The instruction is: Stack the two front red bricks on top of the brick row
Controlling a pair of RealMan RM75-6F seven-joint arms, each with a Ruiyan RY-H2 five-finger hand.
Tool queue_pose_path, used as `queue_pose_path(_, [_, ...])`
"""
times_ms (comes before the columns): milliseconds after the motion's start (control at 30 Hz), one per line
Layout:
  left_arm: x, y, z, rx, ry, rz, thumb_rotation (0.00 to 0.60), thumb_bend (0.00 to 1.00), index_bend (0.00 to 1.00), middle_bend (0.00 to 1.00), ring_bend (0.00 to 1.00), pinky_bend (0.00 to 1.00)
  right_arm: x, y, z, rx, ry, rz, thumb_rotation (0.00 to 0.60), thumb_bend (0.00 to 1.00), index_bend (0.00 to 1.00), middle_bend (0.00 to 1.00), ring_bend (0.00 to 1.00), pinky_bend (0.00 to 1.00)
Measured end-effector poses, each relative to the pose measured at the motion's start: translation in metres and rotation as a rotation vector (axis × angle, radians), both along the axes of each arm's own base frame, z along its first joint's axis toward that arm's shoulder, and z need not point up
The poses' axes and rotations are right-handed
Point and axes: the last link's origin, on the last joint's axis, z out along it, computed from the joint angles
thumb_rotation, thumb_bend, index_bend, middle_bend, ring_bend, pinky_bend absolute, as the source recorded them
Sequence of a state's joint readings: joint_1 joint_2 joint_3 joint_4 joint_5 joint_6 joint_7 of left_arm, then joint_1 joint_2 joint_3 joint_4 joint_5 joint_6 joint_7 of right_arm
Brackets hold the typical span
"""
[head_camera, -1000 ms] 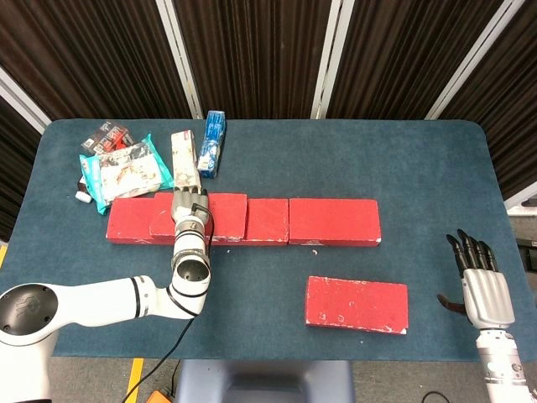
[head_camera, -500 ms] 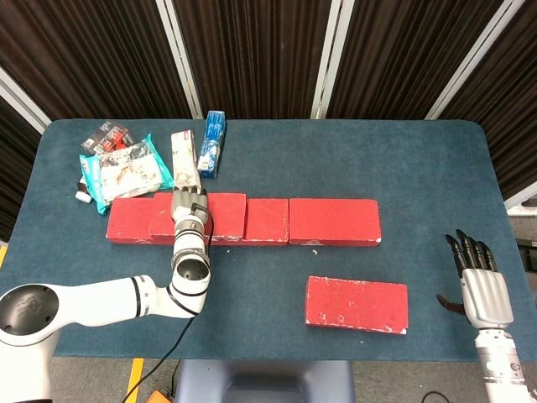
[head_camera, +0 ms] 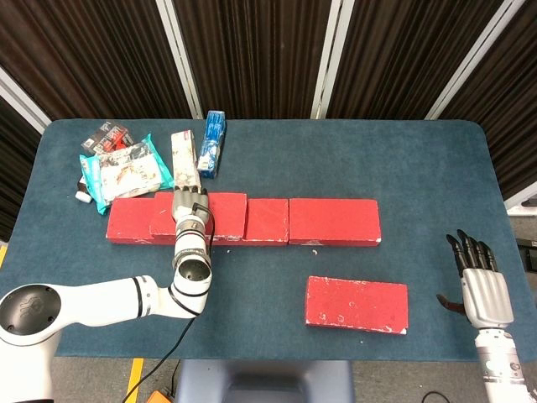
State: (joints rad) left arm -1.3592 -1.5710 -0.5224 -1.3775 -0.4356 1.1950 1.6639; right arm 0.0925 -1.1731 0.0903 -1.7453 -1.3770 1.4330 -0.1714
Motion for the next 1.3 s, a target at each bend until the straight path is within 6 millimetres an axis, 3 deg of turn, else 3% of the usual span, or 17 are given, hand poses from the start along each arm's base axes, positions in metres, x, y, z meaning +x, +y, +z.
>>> queue_pose_path(1033, [-0.0007, -0.0003, 0.0006, 0.008, 0.004, 0.003, 0.600, 0.20, 0.00, 0.00, 0.00, 0.08, -0.0001, -0.0006, -0.0025, 0.014, 0.006, -0.010, 0.600, 0.00, 0.00, 0.00, 0.00, 0.00])
queue_pose_path(1167, [-0.0004, 0.0003, 0.0010, 0.010, -0.003, 0.008, 0.600, 0.00, 0.00, 0.00, 0.00, 0.07, -0.0001, -0.0007, -0.0024, 0.011, 0.005, -0.012, 0.600, 0.00, 0.00, 0.00, 0.00, 0.00])
queue_pose_path(1300, [-0.0003, 0.0007, 0.0013, 0.013, -0.008, 0.010, 0.600, 0.00, 0.00, 0.00, 0.00, 0.07, -0.0001, -0.0009, -0.0025, 0.010, 0.005, -0.014, 0.600, 0.00, 0.00, 0.00, 0.00, 0.00])
